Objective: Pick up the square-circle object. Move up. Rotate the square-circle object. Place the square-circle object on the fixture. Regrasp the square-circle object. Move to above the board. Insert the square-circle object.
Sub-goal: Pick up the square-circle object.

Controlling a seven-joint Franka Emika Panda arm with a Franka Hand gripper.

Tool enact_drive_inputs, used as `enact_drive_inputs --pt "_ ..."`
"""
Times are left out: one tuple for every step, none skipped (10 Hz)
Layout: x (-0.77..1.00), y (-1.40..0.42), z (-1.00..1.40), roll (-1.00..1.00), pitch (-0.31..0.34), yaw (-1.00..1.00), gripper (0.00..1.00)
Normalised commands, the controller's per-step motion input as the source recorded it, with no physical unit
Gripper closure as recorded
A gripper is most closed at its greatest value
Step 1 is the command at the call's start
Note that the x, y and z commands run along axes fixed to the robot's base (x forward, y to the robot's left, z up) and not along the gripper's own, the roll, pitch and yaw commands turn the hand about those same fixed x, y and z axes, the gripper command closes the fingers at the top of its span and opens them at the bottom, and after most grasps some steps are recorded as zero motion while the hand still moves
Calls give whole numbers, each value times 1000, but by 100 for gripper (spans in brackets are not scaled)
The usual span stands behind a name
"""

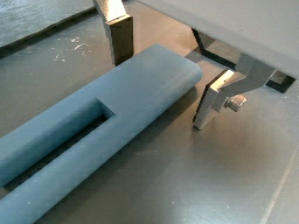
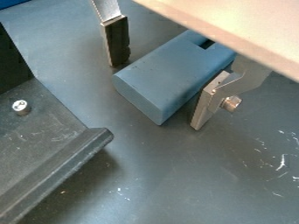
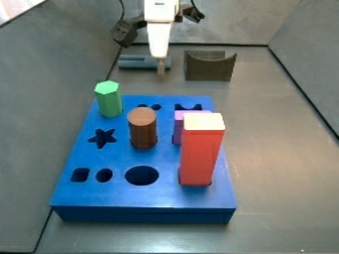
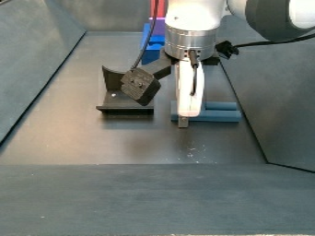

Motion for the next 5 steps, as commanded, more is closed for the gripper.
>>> enact_drive_inputs --pt "117 0 0 -500 71 -86 0" --pt "0 0 -166 -326 43 -20 0" --pt "-17 0 -200 -93 10 0 0" --pt "-163 -26 -97 0 0 0 0" --pt "-186 -111 -114 -31 0 86 0"
